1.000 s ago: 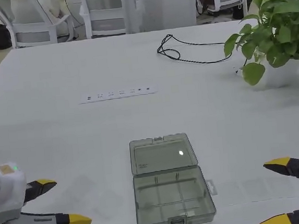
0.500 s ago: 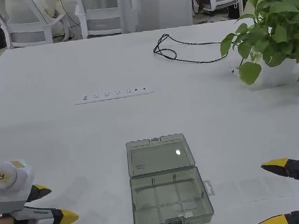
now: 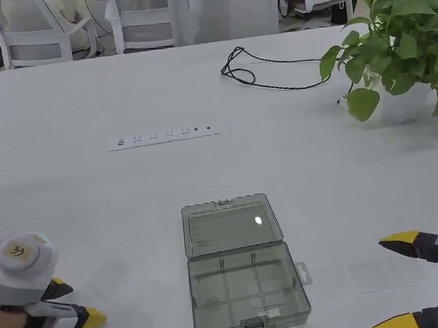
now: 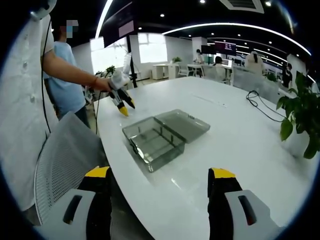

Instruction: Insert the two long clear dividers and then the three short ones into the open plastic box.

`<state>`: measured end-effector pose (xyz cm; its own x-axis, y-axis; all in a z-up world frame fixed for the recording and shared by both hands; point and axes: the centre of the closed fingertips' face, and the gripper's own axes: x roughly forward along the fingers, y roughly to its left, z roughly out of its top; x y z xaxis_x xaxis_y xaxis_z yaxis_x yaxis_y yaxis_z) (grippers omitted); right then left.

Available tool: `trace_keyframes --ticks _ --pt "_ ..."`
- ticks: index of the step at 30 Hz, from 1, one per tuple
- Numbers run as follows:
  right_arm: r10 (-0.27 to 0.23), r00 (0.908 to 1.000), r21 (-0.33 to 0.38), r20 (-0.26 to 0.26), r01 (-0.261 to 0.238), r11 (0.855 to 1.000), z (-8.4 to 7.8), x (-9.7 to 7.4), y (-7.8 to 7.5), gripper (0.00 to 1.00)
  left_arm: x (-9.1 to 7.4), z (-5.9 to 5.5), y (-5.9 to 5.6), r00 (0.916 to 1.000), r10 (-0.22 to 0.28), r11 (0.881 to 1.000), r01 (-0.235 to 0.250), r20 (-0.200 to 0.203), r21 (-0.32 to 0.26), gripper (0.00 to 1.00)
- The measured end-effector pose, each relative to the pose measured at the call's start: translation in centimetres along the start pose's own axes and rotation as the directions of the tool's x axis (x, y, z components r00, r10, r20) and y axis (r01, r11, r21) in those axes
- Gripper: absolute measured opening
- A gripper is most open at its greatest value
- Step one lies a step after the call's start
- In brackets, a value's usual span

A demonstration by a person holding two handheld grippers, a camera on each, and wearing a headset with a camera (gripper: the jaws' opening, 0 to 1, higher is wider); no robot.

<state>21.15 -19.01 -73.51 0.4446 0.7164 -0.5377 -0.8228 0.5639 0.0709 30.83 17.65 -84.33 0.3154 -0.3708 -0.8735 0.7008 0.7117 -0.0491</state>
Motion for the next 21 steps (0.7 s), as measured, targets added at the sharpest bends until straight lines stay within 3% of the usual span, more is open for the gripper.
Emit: trace_keyframes --ticks 6,8,10,21 --pt "-0.001 1.0 0.003 0.001 0.001 1.0 -0.05 -0.01 0.13 0.79 0.27 -0.18 0.27 0.9993 0.022 1.0 -0.021 -0.032 0.015 0.46" --pt "-0.002 1.0 0.003 0.002 0.002 1.0 -0.02 -0.01 0.13 0.79 0.24 -0.34 0.59 0.9974 0.044 0.997 -0.041 -0.056 0.063 0.43" --pt "-0.002 1.0 0.003 0.002 0.002 1.0 -0.01 0.01 0.14 0.79 0.54 -0.23 0.38 0.9976 0.042 0.999 -0.041 -0.055 0.027 0.43" --pt "0.001 1.0 0.0 0.002 -0.001 1.0 -0.06 0.29 0.32 0.79 0.45 -0.24 0.32 0.9955 0.047 0.999 -0.047 -0.082 0.012 0.4"
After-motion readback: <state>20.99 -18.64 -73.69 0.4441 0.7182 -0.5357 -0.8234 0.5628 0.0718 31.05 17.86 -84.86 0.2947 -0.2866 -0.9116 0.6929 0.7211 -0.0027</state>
